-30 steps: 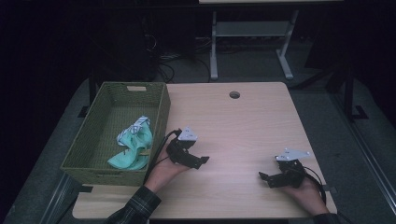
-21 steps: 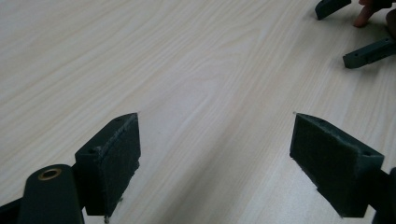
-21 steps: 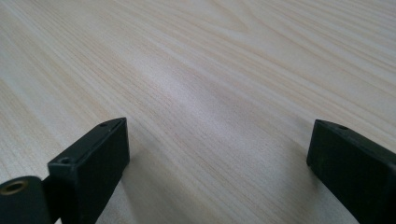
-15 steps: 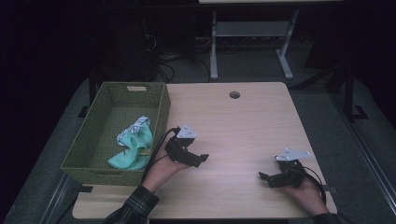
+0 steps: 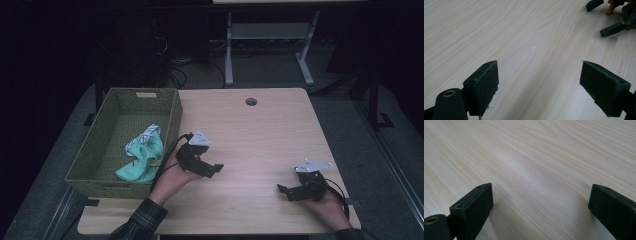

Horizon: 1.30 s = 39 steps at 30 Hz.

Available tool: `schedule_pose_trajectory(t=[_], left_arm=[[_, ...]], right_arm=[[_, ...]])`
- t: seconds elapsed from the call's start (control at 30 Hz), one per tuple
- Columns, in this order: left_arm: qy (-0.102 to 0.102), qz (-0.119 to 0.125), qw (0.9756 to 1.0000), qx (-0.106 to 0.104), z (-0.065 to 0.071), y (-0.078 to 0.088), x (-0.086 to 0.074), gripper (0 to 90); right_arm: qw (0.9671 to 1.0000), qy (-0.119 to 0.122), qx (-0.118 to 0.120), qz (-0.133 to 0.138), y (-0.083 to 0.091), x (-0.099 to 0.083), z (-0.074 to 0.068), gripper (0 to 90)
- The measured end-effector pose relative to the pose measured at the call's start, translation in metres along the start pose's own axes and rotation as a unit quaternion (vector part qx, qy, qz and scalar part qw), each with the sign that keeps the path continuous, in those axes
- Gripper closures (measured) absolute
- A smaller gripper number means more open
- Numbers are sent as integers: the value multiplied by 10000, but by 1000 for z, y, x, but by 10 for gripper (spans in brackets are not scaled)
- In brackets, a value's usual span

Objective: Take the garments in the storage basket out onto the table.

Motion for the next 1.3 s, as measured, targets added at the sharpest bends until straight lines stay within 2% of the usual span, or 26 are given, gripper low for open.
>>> schedule_pose_trajectory(t=[0.13, 0.47, 0.6, 0.73, 0.83, 0.9, 0.97, 1.03, 1.3], left_arm=[[39, 39, 10000, -56, 0, 4, 3, 148], [-21, 58, 10000, -74, -1, 11, 7, 148], [66, 132, 9999, -65, -4, 18, 10, 148], [42, 160, 9998, -87, -8, 24, 11, 148], [103, 213, 9997, -90, -9, 27, 12, 148], [38, 223, 9997, -60, -13, 31, 12, 149], [87, 261, 9996, -61, -13, 32, 13, 148], [28, 275, 9996, -15, -15, 36, 13, 148], [8, 330, 9994, 108, -23, 47, 11, 148]], right_arm=[[10000, -1, 0, 0, 0, 0, 0, 53], [10000, -3, -4, 0, 0, 0, 0, 53], [10000, -4, -4, 1, 0, 0, 0, 53], [10000, -5, -4, 1, 0, 0, 0, 53], [10000, -4, -3, 2, 0, 0, 0, 52], [10000, -1, -2, 3, 0, 0, 0, 53], [10000, -3, -3, 3, 0, 0, 0, 52], [10000, -4, -2, 2, 0, 0, 0, 53], [10000, -2, -4, 4, 0, 0, 0, 52]])
Point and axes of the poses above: each handheld gripper's, and its own axes: y roughly backward along the jaws, x roughly out of its top, z roughly to its right, the point moved 5 cm from there along -y, roughly forward along the jaws
